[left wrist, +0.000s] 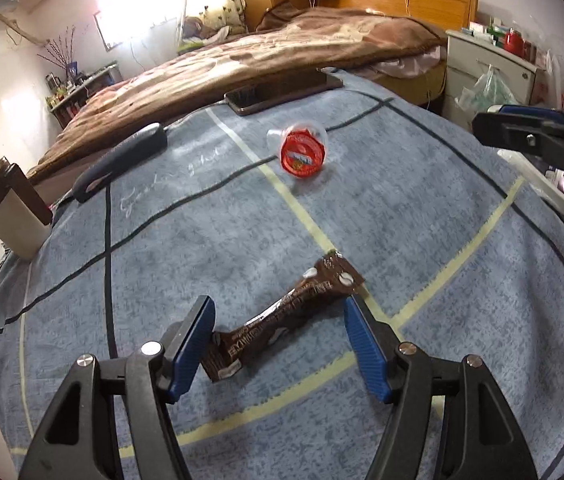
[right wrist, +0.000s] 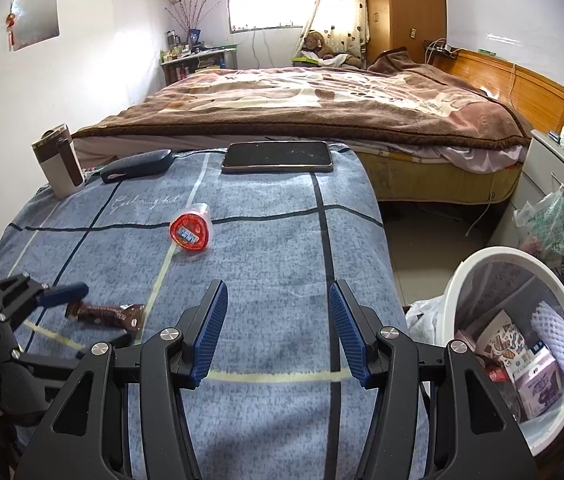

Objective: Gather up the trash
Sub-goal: 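Grasp the brown chocolate-bar wrapper with the left gripper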

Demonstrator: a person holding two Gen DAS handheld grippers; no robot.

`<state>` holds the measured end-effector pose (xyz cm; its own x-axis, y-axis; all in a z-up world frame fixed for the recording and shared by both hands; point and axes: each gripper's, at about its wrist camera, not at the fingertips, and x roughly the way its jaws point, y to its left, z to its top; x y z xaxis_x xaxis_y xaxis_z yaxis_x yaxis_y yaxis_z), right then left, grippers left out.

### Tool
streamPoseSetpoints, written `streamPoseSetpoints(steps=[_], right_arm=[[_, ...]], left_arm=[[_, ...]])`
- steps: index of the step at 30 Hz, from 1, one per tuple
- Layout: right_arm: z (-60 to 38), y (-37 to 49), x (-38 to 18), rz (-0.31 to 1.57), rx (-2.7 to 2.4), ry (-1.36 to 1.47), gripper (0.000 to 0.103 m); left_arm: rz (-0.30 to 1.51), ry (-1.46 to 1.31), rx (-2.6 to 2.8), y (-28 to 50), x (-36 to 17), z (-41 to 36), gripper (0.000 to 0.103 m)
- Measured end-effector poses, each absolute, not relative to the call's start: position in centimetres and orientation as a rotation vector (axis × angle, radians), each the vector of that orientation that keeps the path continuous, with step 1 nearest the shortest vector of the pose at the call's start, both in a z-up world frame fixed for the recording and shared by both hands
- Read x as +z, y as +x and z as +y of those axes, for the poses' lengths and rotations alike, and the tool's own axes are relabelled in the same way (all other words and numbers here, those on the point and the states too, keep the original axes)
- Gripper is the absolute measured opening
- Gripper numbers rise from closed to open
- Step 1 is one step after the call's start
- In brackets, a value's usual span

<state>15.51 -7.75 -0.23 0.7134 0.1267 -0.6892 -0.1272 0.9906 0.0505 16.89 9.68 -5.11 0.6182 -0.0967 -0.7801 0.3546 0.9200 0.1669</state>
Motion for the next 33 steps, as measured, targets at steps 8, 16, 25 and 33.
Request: streamPoseSetpoints(steps=[8,16,25,33], right_arm=[[-6.7,16.8,-0.6,0.784,0.16,-0.016,0.055],[-4.8,18.2,-0.7,0.795,0.194,-0.024,0.055],[-3.9,19.6,-1.4,0.816,0.207,-0.029,0.055],[-2.6,21.1,-1.5,0.814,0.258,-0.003,0.055]], left_arm=[[0.897,0.153,-0.22,18.4,-5.4,12.5,0.052],[0.89,0.116,-0.192,18.4,-5.6,13.4,0.034],[0.876,0.06,-0.145,18.2,-5.5,14.9,0.019],[0.862,-0.04,-0.084,18.7,-5.4,17.4,0.019]])
